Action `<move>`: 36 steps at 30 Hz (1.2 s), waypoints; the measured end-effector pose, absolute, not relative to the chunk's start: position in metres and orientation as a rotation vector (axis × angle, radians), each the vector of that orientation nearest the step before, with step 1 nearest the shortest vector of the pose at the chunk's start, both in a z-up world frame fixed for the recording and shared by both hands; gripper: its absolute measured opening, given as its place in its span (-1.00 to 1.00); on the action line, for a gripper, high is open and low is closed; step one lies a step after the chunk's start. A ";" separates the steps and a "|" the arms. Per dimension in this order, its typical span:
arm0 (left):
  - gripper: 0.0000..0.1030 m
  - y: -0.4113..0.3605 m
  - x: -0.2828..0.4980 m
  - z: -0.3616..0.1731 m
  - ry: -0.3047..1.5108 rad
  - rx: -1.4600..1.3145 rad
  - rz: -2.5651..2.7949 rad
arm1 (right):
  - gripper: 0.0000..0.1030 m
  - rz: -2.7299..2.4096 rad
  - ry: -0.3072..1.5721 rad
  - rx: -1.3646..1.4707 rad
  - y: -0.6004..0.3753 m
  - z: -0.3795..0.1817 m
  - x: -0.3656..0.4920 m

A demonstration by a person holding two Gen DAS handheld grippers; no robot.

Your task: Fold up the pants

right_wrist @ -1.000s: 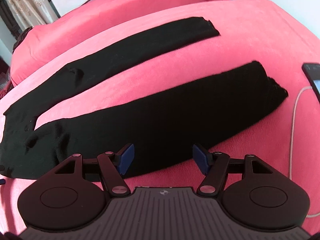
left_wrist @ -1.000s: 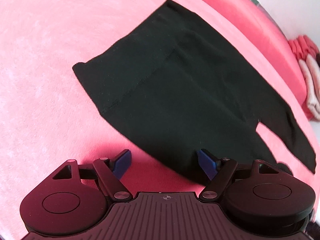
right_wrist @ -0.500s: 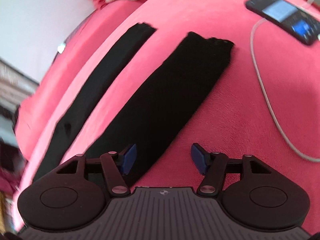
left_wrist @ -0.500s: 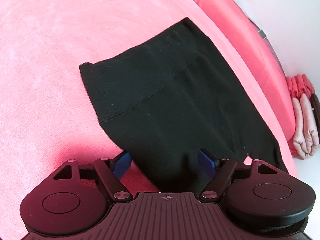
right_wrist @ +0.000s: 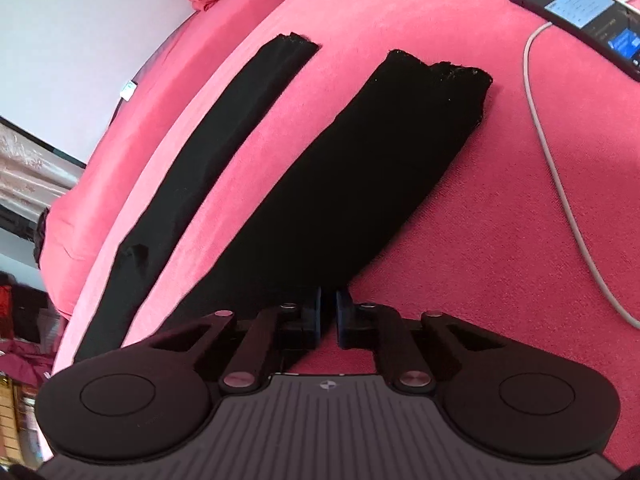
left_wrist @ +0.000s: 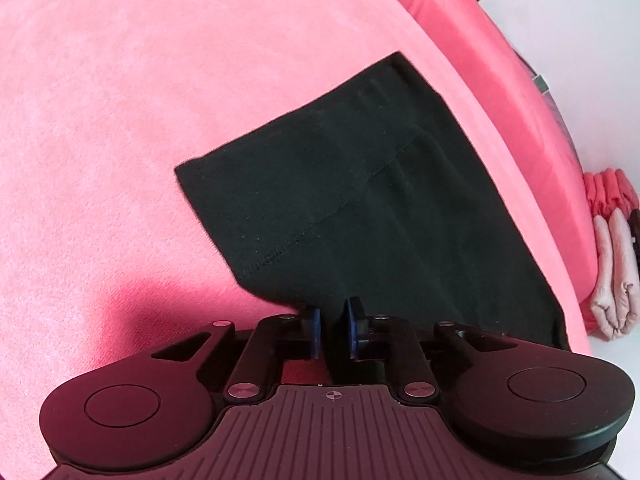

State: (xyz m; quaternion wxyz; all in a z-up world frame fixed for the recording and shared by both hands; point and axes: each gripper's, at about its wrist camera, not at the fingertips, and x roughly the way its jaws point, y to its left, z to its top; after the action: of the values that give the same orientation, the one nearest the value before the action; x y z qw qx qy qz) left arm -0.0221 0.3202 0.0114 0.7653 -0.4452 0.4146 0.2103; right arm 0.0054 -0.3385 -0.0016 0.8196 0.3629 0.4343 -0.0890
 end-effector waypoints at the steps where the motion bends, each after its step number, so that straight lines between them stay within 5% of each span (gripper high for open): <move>1: 0.43 0.319 -0.022 0.016 0.896 -0.960 0.451 | -0.84 -0.183 0.916 0.781 -0.339 0.001 0.006; 12: 0.39 0.318 0.014 0.070 0.804 -0.861 0.333 | -0.85 -0.080 0.782 0.867 -0.339 0.039 0.035; 29: 0.30 0.336 0.131 0.077 0.811 -0.713 0.290 | -0.86 -0.020 0.719 0.868 -0.349 0.052 0.170; 33: 0.21 0.342 0.166 0.067 0.835 -0.683 0.294 | -0.86 -0.026 0.737 0.857 -0.347 0.040 0.209; 35: -0.12 0.343 0.181 0.062 0.844 -0.655 0.292 | -0.86 -0.029 0.751 0.852 -0.346 0.033 0.226; 36: -0.09 0.343 0.188 0.059 0.853 -0.644 0.287 | -0.86 -0.033 0.759 0.848 -0.345 0.029 0.234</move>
State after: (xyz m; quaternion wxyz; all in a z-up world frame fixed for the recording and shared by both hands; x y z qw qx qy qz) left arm 0.1884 0.3430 0.0595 0.8508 -0.3059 0.4049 0.1365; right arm 0.2340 -0.3448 0.0290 0.8424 0.4014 0.3591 -0.0158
